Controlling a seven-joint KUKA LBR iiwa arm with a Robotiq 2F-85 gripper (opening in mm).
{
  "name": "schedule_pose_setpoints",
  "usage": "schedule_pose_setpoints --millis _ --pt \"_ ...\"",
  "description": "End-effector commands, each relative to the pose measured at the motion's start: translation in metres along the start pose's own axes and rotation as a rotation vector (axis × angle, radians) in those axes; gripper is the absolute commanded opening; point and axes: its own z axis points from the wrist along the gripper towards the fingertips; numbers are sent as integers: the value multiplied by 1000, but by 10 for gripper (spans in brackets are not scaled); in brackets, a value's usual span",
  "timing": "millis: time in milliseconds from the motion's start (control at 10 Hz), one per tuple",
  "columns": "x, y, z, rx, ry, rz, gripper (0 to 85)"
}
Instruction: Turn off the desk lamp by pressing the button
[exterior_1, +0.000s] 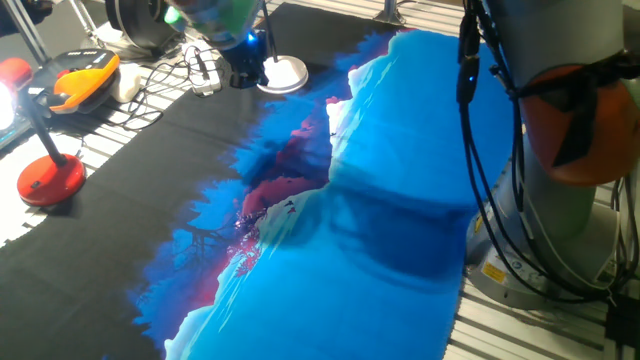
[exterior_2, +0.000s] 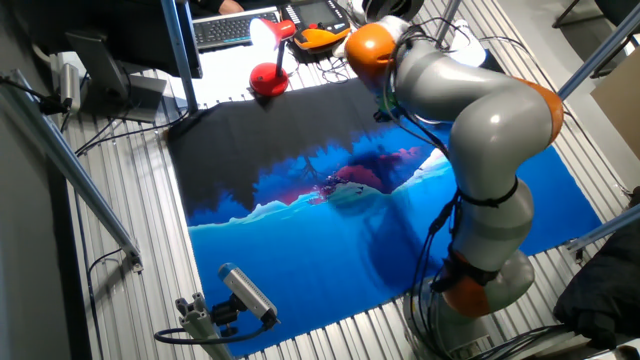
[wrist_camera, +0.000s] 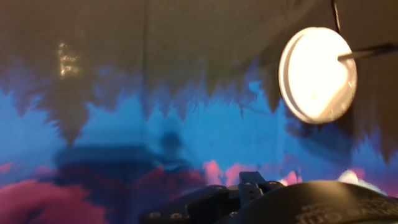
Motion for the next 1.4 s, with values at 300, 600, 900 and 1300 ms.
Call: schedule_pose_setpoints --millis 300,600,900,1300 --pt "-1 -29 13 -62 65 24 0" --pt "-1 -29 13 -12 151 92 0" --pt "-1 -29 13 127 118 133 0" --pt "-2 -29 17 186 83 147 0"
